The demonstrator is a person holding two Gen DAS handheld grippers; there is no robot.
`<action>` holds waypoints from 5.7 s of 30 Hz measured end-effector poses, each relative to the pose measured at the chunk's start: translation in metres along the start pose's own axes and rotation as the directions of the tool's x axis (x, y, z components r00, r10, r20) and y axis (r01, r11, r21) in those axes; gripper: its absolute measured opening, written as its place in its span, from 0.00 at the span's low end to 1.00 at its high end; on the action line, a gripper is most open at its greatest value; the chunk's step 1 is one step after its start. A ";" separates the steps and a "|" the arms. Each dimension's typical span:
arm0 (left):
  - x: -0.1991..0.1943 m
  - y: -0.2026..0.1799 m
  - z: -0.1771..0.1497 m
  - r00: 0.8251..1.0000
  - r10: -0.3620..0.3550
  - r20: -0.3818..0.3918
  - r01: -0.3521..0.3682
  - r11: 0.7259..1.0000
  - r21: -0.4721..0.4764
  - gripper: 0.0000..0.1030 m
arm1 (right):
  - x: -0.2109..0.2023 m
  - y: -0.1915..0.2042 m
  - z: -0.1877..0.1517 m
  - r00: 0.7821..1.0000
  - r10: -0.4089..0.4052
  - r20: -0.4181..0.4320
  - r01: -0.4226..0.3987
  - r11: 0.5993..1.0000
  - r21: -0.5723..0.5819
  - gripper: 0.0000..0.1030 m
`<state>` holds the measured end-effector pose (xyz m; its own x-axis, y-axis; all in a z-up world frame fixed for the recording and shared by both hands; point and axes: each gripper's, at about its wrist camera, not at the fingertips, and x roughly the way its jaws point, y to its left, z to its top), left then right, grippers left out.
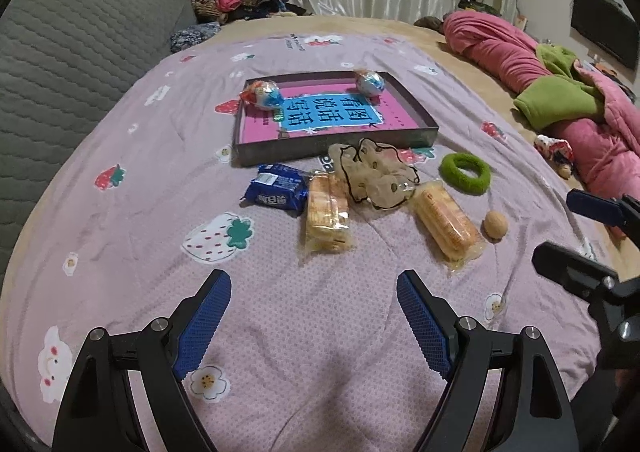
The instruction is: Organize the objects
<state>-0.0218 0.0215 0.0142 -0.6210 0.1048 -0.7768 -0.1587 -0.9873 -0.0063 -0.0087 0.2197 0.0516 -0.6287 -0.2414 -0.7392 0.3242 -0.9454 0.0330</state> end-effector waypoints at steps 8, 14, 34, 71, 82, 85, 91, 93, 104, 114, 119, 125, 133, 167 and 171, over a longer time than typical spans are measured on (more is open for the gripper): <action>0.016 0.003 0.004 1.000 -0.013 -0.013 0.013 1.000 -0.014 0.84 | 0.013 0.006 -0.003 1.000 -0.001 -0.022 0.001 1.000 -0.012 0.87; 0.035 0.006 0.008 0.999 0.001 -0.047 -0.002 0.999 -0.032 0.83 | 0.024 0.008 -0.004 0.999 -0.019 -0.036 0.018 1.000 -0.025 0.87; 0.093 -0.003 0.028 0.995 -0.032 -0.099 0.030 0.999 -0.025 0.83 | 0.083 -0.008 -0.001 0.996 -0.016 -0.092 0.014 1.000 -0.013 0.87; 0.143 0.004 0.042 0.984 -0.083 -0.155 0.073 0.995 -0.067 0.43 | 0.137 -0.014 0.007 0.985 0.021 -0.170 -0.015 0.999 0.040 0.38; 0.134 0.007 0.032 0.985 -0.091 -0.145 0.081 0.994 -0.076 0.40 | 0.124 -0.002 0.000 0.983 0.089 -0.163 -0.081 0.995 0.051 0.37; 0.128 0.009 0.026 0.986 -0.091 -0.142 0.081 0.994 -0.075 0.39 | 0.118 0.004 -0.001 0.983 0.097 -0.156 -0.090 0.995 0.046 0.37; 0.113 0.016 0.016 0.988 -0.083 -0.127 0.073 0.994 -0.081 0.39 | 0.109 0.012 -0.001 0.983 0.106 -0.151 -0.101 0.994 0.038 0.37; 0.107 0.018 0.013 0.990 -0.076 -0.118 0.067 0.995 -0.079 0.39 | 0.105 0.014 -0.002 0.983 0.106 -0.152 -0.101 0.994 0.038 0.37; 0.058 0.016 0.008 0.999 -0.025 -0.028 0.024 0.999 -0.034 0.39 | 0.077 0.026 0.001 0.988 0.106 -0.108 -0.104 0.994 0.030 0.37; 0.023 0.023 0.007 1.000 -0.009 0.025 0.010 0.998 -0.055 0.39 | 0.048 0.040 0.009 0.992 0.110 -0.055 -0.110 0.994 0.004 0.37; 0.010 0.022 0.011 0.999 -0.005 0.054 0.008 0.999 -0.052 0.39 | 0.033 0.044 0.013 0.993 0.117 -0.025 -0.117 0.993 -0.001 0.37; -0.005 0.020 0.021 0.996 0.006 0.088 -0.002 0.999 -0.045 0.39 | 0.023 0.043 0.020 0.993 0.115 -0.006 -0.115 0.993 -0.003 0.37; -0.019 0.022 0.035 0.992 0.008 0.122 -0.002 0.999 -0.050 0.39 | 0.011 0.036 0.031 0.995 0.097 0.023 -0.097 0.995 0.007 0.37; -0.024 0.029 0.085 0.982 0.023 0.185 -0.014 0.999 -0.051 0.39 | -0.009 0.007 0.091 0.988 0.058 0.144 -0.066 0.996 0.053 0.37; -0.025 0.029 0.095 0.981 0.023 0.195 -0.015 0.999 -0.047 0.39 | -0.014 0.006 0.101 0.986 0.054 0.160 -0.062 0.997 0.045 0.37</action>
<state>-0.0838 0.0014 0.0937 -0.7623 0.1029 -0.6390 -0.1136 -0.9932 -0.0244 -0.0695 0.1954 0.1297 -0.7152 -0.3237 -0.6194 0.3302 -0.9376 0.1087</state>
